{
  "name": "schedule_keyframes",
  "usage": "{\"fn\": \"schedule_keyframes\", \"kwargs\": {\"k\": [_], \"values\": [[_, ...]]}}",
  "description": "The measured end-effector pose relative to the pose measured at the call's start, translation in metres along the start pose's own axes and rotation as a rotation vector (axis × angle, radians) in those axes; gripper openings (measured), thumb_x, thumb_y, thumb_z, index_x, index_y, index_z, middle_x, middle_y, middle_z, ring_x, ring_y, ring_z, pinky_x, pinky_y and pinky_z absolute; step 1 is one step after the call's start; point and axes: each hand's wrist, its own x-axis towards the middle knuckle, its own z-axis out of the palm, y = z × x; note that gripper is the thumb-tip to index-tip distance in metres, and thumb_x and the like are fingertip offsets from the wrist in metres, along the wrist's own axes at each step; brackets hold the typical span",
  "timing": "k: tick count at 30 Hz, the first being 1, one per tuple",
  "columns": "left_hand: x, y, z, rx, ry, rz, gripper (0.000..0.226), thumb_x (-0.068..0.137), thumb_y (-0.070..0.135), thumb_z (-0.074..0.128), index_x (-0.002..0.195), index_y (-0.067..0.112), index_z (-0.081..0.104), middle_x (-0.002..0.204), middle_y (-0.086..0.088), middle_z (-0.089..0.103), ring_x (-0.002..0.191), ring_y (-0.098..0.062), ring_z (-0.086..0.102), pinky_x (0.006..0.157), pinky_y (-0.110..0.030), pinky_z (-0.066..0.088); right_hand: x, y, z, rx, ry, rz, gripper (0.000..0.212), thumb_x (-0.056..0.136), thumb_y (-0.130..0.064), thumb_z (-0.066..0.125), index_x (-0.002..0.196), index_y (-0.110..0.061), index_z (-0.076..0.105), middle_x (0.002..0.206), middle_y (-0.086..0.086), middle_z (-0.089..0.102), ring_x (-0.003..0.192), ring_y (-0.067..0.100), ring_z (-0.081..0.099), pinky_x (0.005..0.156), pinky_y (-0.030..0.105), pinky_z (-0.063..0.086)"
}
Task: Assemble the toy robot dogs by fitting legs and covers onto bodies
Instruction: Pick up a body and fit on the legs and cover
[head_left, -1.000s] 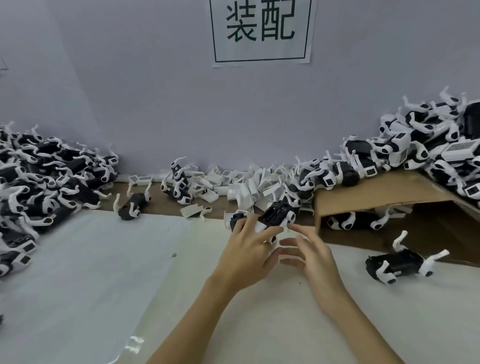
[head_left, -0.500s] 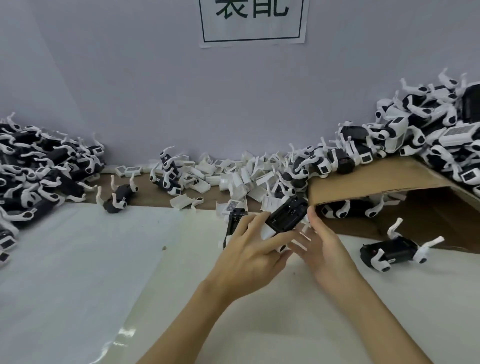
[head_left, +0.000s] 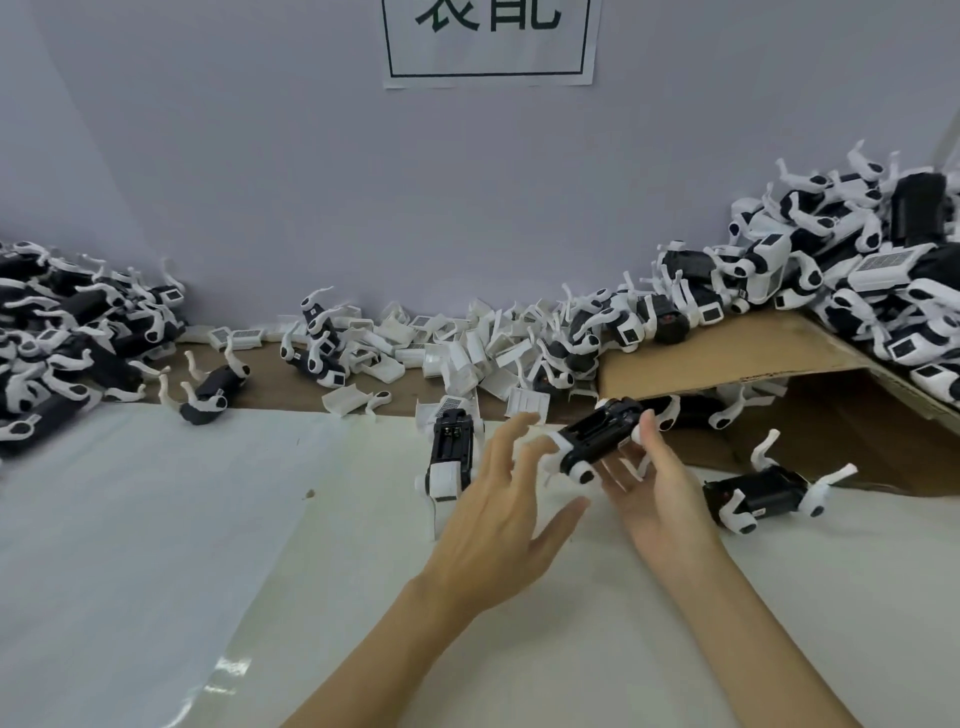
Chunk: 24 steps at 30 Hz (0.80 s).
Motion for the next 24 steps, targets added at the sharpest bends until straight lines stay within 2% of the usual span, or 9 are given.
{"fn": "schedule_keyframes", "kwargs": {"k": [2, 5, 7, 9, 11, 15, 18, 21, 24], "values": [[0.003, -0.008, -0.003, 0.094, 0.005, -0.051, 0.054, 0.106, 0.055, 0.057, 0.142, 0.018, 0.041, 0.152, -0.002, 0.041, 0.139, -0.025, 0.048, 0.108, -0.046, 0.049, -0.002, 0.007, 0.002, -0.019, -0.025, 0.004, 0.051, 0.092, -0.039, 0.074, 0.128, -0.003, 0.065, 0.112, 0.011, 0.075, 0.111, 0.026, 0.074, 0.089, 0.035, 0.059], [0.006, -0.023, -0.011, 0.304, -0.077, -0.24, 0.083, 0.098, 0.083, 0.035, 0.151, 0.019, 0.04, 0.145, 0.004, 0.052, 0.136, -0.02, 0.048, 0.124, -0.05, 0.027, -0.006, 0.014, 0.01, -0.028, -0.056, 0.005, 0.036, 0.092, -0.034, 0.073, 0.108, -0.005, 0.062, 0.111, 0.015, 0.076, 0.114, 0.03, 0.073, 0.099, 0.041, 0.057], [0.004, -0.031, -0.016, 0.225, -0.109, -0.326, 0.094, 0.089, 0.094, 0.033, 0.151, 0.025, 0.042, 0.135, 0.01, 0.058, 0.13, -0.012, 0.049, 0.121, -0.036, 0.026, -0.01, 0.017, 0.015, -0.019, -0.079, 0.011, 0.029, 0.089, -0.033, 0.074, 0.097, -0.008, 0.061, 0.109, 0.018, 0.074, 0.109, 0.03, 0.074, 0.104, 0.044, 0.055], [0.003, -0.037, -0.02, 0.053, -0.102, -0.393, 0.089, 0.08, 0.094, 0.049, 0.142, 0.03, 0.053, 0.123, 0.018, 0.062, 0.116, -0.005, 0.054, 0.106, -0.026, 0.037, -0.012, 0.018, 0.018, -0.002, -0.11, 0.021, 0.027, 0.088, -0.032, 0.074, 0.092, -0.009, 0.06, 0.11, 0.02, 0.073, 0.109, 0.03, 0.073, 0.106, 0.045, 0.054], [0.003, -0.04, -0.021, -0.086, -0.096, -0.447, 0.076, 0.075, 0.089, 0.064, 0.13, 0.036, 0.062, 0.115, 0.025, 0.065, 0.103, 0.0, 0.059, 0.091, -0.025, 0.047, -0.013, 0.019, 0.019, 0.002, -0.13, 0.024, 0.029, 0.089, -0.032, 0.073, 0.096, -0.007, 0.058, 0.113, 0.021, 0.073, 0.11, 0.03, 0.072, 0.107, 0.045, 0.053], [0.002, -0.039, -0.018, -0.225, -0.054, -0.479, 0.063, 0.065, 0.078, 0.081, 0.114, 0.046, 0.059, 0.113, 0.032, 0.064, 0.098, 0.0, 0.064, 0.074, -0.013, 0.047, -0.014, 0.016, 0.016, 0.012, -0.184, 0.056, 0.04, 0.093, -0.03, 0.069, 0.122, -0.005, 0.057, 0.117, 0.02, 0.074, 0.114, 0.029, 0.072, 0.106, 0.041, 0.054], [0.003, -0.042, -0.017, -0.219, -0.016, -0.387, 0.058, 0.071, 0.059, 0.09, 0.115, 0.046, 0.054, 0.118, 0.032, 0.06, 0.092, -0.005, 0.064, 0.073, -0.014, 0.05, -0.015, 0.007, 0.014, -0.047, -0.203, 0.189, 0.058, 0.095, -0.044, 0.068, 0.138, -0.006, 0.059, 0.131, 0.03, 0.066, 0.123, 0.037, 0.067, 0.097, 0.039, 0.061], [0.002, -0.047, -0.019, -0.067, -0.027, -0.16, 0.066, 0.083, 0.019, 0.09, 0.13, 0.039, 0.049, 0.136, 0.03, 0.049, 0.095, -0.009, 0.062, 0.078, -0.019, 0.053, -0.017, 0.002, 0.014, -0.104, -0.177, 0.31, 0.068, 0.088, -0.061, 0.07, 0.137, -0.015, 0.059, 0.129, 0.034, 0.065, 0.11, 0.042, 0.073, 0.081, 0.042, 0.065], [0.002, -0.046, -0.02, 0.041, -0.03, 0.026, 0.064, 0.086, -0.001, 0.082, 0.132, 0.031, 0.05, 0.147, 0.015, 0.044, 0.113, -0.013, 0.06, 0.088, -0.022, 0.052, -0.015, 0.007, 0.013, -0.18, -0.157, 0.265, 0.061, 0.093, -0.048, 0.071, 0.137, -0.006, 0.061, 0.128, 0.027, 0.069, 0.105, 0.037, 0.074, 0.079, 0.041, 0.064]]}}
